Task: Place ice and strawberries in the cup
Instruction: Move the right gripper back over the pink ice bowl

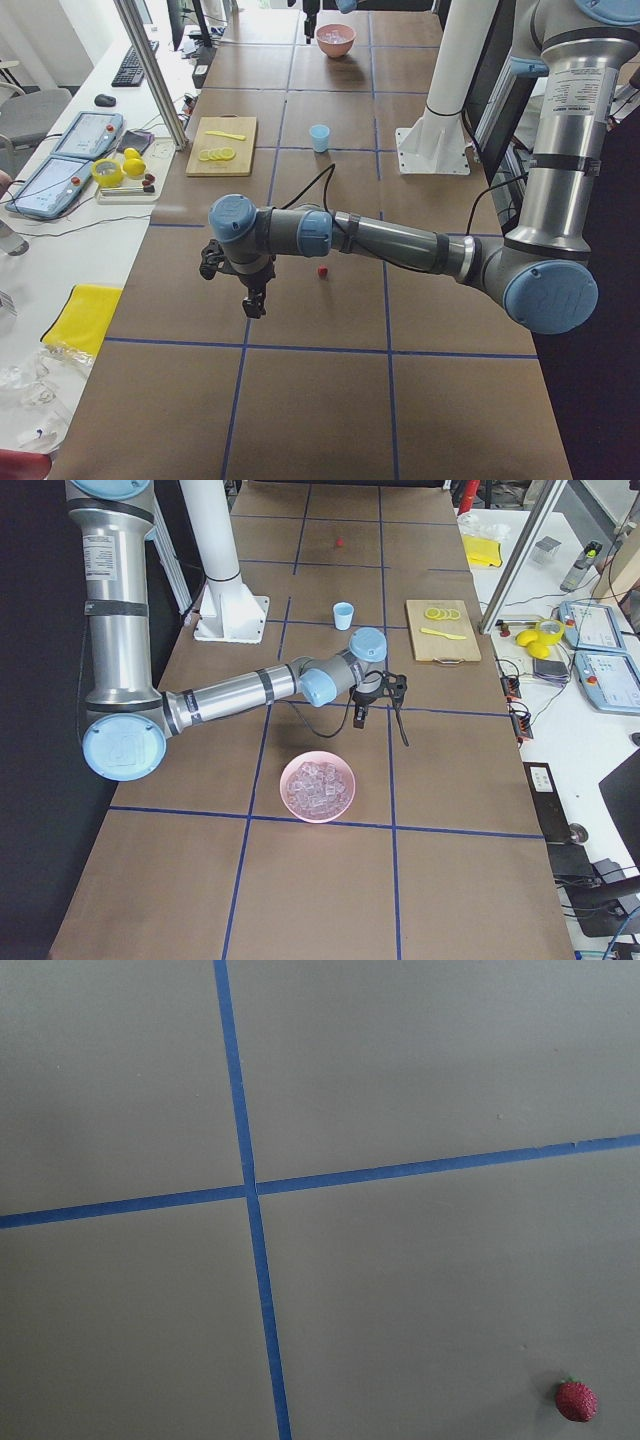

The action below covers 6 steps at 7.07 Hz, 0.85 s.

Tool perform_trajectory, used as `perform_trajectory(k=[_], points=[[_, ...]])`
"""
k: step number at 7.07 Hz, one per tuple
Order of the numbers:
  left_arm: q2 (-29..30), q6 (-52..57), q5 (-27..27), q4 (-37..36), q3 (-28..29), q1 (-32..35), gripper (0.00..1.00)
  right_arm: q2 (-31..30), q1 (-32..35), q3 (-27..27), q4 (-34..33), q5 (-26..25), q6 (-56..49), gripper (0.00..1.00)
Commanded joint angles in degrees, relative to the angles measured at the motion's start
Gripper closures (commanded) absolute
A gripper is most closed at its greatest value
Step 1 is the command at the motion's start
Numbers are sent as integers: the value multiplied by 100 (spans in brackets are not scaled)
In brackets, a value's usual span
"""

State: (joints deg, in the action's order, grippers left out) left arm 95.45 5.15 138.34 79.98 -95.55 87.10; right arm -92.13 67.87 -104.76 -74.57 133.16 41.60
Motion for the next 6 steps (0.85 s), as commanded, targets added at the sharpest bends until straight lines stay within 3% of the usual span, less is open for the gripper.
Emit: perform_trajectory(k=[1, 3, 6], points=[[0, 3, 0, 0, 1, 0, 0, -759, 341, -1, 48, -97, -1605, 22], [0, 3, 0, 0, 1, 0, 0, -1113, 332, -45, 92, -718, -1997, 21], [0, 12, 0, 0, 36, 0, 0, -1079, 228, 165, 83, -818, -2112, 19]])
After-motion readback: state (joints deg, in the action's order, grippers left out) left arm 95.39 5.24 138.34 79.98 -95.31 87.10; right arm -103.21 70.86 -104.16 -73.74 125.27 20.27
